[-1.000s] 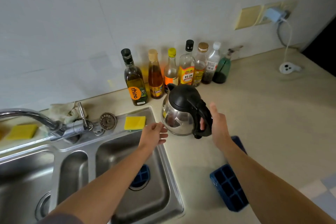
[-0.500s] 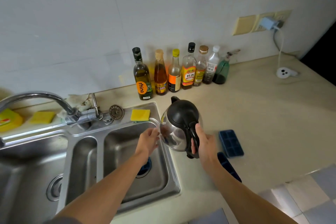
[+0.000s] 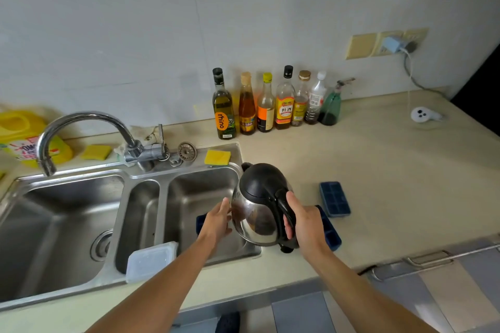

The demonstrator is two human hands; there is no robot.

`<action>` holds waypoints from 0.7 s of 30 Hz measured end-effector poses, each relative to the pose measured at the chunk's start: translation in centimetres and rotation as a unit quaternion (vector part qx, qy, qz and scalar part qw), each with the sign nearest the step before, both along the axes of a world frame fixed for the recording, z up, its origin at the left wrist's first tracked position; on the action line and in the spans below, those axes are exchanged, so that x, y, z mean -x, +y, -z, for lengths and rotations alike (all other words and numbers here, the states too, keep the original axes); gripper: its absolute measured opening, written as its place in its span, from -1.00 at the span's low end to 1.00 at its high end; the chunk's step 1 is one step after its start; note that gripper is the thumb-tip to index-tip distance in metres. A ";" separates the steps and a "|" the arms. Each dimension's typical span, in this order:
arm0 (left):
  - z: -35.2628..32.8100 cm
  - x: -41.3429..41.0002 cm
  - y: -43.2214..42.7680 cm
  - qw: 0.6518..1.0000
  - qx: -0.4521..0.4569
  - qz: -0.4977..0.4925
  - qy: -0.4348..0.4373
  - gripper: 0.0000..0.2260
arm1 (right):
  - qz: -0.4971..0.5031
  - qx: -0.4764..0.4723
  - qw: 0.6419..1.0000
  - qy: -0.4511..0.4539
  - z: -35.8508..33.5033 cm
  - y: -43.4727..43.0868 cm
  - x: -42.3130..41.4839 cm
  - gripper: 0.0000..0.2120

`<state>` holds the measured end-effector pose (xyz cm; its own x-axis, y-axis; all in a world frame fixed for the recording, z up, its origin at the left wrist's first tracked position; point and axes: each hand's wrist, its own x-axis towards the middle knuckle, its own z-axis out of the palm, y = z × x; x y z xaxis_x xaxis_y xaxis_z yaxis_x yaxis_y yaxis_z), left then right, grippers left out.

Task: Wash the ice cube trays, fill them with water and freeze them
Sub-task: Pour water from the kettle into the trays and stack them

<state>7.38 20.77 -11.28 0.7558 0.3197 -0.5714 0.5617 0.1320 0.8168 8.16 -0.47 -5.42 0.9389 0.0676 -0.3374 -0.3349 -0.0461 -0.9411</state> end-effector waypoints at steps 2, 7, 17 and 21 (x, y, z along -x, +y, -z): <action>0.0 0.6 0.5 1.000 0.011 0.017 -0.005 -0.59 | -0.015 0.007 1.000 -0.001 -0.1 0.2 0.5 -0.46; -0.1 1.5 2.0 0.997 0.048 0.048 -0.023 -0.60 | -0.014 0.017 1.000 0.003 -0.7 1.7 0.9 -0.46; 0.8 3.3 5.9 0.995 0.094 0.022 -0.019 -0.75 | -0.069 0.070 0.995 -0.007 -1.4 5.1 1.0 -0.43; 1.1 4.2 6.5 0.991 0.125 0.031 -0.024 -0.72 | -0.102 0.095 0.990 -0.015 -2.0 6.0 0.8 -0.40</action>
<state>3.18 27.26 -12.40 0.7975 0.1246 -0.5904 0.5369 0.2999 0.7885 7.36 5.50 -3.41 0.9222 0.1954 -0.3337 -0.2717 -0.2869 -0.9186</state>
